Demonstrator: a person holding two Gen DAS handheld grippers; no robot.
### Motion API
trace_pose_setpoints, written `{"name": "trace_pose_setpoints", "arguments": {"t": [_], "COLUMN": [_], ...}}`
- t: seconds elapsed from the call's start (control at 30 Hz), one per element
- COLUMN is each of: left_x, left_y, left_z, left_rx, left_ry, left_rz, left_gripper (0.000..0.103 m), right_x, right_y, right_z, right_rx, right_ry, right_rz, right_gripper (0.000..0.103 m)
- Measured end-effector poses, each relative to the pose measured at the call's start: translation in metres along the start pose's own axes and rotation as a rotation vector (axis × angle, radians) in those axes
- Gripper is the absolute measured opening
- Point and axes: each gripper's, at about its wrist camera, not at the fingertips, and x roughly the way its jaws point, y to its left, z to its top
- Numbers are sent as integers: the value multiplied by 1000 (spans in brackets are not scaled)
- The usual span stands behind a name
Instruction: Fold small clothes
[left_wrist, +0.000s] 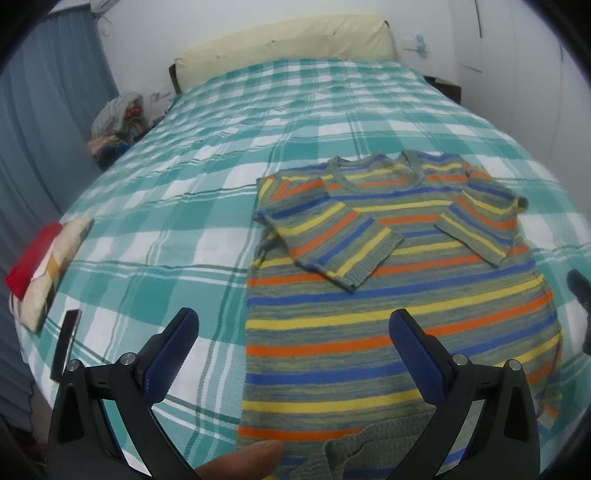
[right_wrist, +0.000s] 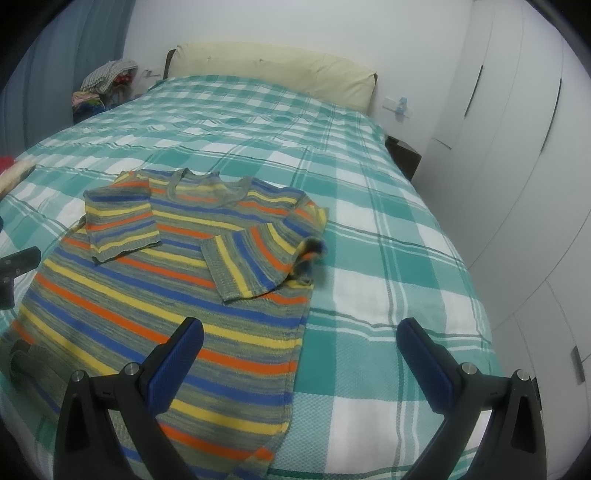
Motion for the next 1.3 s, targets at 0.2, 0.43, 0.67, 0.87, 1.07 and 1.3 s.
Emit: {"name": "trace_pose_setpoints", "arguments": {"t": [0.2, 0.43, 0.67, 0.87, 1.07, 1.3], "left_x": [-3, -5, -3, -1, 0, 3], "left_y": [3, 4, 3, 5, 6, 10], "left_z": [1, 2, 1, 0, -1, -2], "left_rx": [-2, 2, 3, 3, 0, -5], "left_ry": [-13, -25, -19, -10, -9, -6], "left_rz": [6, 21, 25, 22, 22, 25], "left_gripper": [103, 103, 103, 103, 103, 103], "right_x": [0, 0, 0, 1, 3, 4], "right_y": [1, 6, 7, 10, 11, 9], "right_z": [0, -1, -2, -3, -3, -3], "right_rx": [-1, -5, -4, -1, -1, 10], "right_ry": [1, 0, 0, 5, 3, -1], "right_rz": [3, 5, 6, 13, 23, 34], "right_gripper": [103, 103, 103, 103, 103, 103]}}
